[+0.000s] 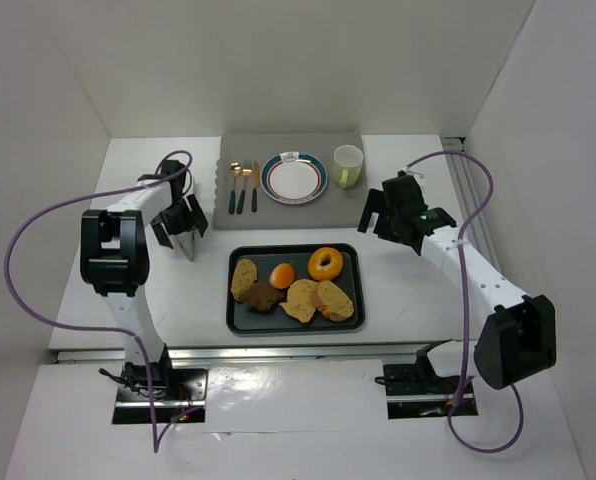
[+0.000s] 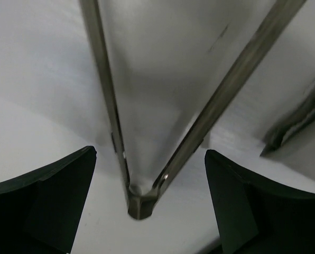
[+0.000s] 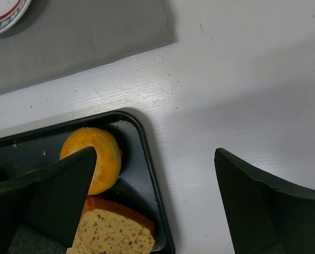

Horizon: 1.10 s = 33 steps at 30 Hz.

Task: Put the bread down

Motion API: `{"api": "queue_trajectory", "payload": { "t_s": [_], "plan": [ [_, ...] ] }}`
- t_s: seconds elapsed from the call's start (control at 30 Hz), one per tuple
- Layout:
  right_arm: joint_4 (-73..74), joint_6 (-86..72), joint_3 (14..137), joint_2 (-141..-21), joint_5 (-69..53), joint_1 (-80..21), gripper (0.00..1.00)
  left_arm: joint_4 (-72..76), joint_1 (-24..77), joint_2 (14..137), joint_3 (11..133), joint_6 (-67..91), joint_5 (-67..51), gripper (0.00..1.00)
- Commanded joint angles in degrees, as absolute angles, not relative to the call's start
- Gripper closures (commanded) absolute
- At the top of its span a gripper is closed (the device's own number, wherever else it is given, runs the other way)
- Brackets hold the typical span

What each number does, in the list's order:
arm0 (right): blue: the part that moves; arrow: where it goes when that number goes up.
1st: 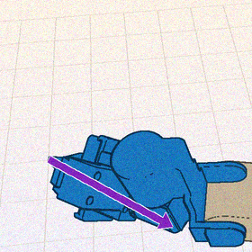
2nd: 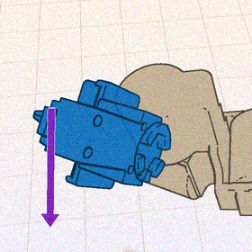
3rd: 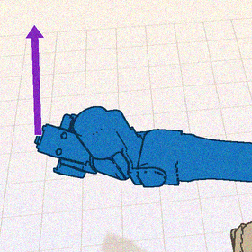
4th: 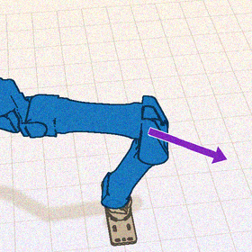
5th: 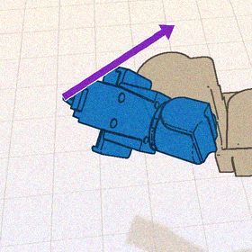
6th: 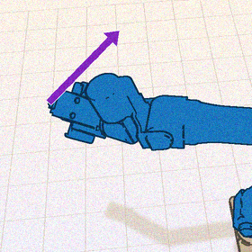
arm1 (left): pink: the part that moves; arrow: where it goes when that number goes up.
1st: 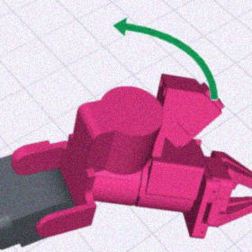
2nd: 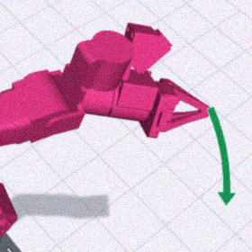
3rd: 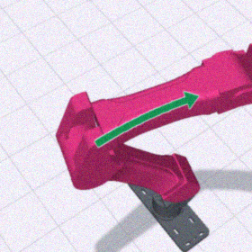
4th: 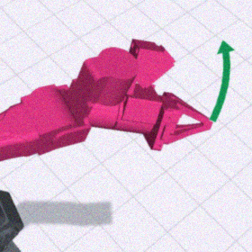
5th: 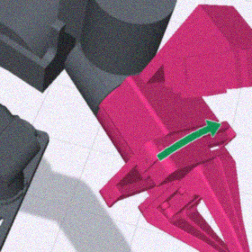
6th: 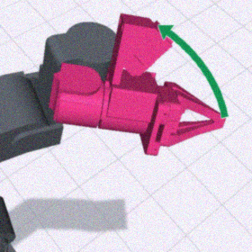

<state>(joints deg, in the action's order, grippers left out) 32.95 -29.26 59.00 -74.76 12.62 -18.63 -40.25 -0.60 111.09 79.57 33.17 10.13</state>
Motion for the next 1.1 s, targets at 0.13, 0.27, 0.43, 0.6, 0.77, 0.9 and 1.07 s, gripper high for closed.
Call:
{"api": "queue_trajectory", "payload": {
  "t_s": [0.13, 0.27, 0.43, 0.6, 0.77, 0.9, 1.07],
  "plan": [
    [30.59, -28.48, 60.64, -78.05, 11.26, -19.07, 0.0, -38.5, -2.81, 121.37, 92.09, 30.15, 10.37, 0.11],
    [30.06, -28.48, 61.17, -79.1, 10.73, -19.07, 0.0, -38.5, -4.04, 123.31, 94.3, 28.83, 8.96, 0.25],
    [29.44, -29.0, 61.7, -80.16, 10.11, -19.07, 0.0, -39.63, -4.57, 122.53, 95.62, 26.99, 10.37, 0.59],
    [29.97, -29.0, 63.63, -81.21, 10.11, -19.07, 0.0, -37.98, -3.17, 110.45, 92.74, 25.93, 8.71, 0.81],
    [29.97, -29.0, 63.63, -80.68, 10.11, -19.07, 0.0, -34.97, 2.63, 94.68, 83.86, 24.0, 10.37, 0.75],
    [30.49, -28.48, 63.11, -78.93, 10.72, -19.07, 0.0, -41.02, 9.83, 86.68, 78.59, 22.24, 7.65, 0.73],
    [31.11, -27.95, 63.11, -77.09, 11.78, -19.07, 0.0, -49.29, 20.47, 77.1, 72.96, 23.37, 10.02, 0.79]
  ]
}}
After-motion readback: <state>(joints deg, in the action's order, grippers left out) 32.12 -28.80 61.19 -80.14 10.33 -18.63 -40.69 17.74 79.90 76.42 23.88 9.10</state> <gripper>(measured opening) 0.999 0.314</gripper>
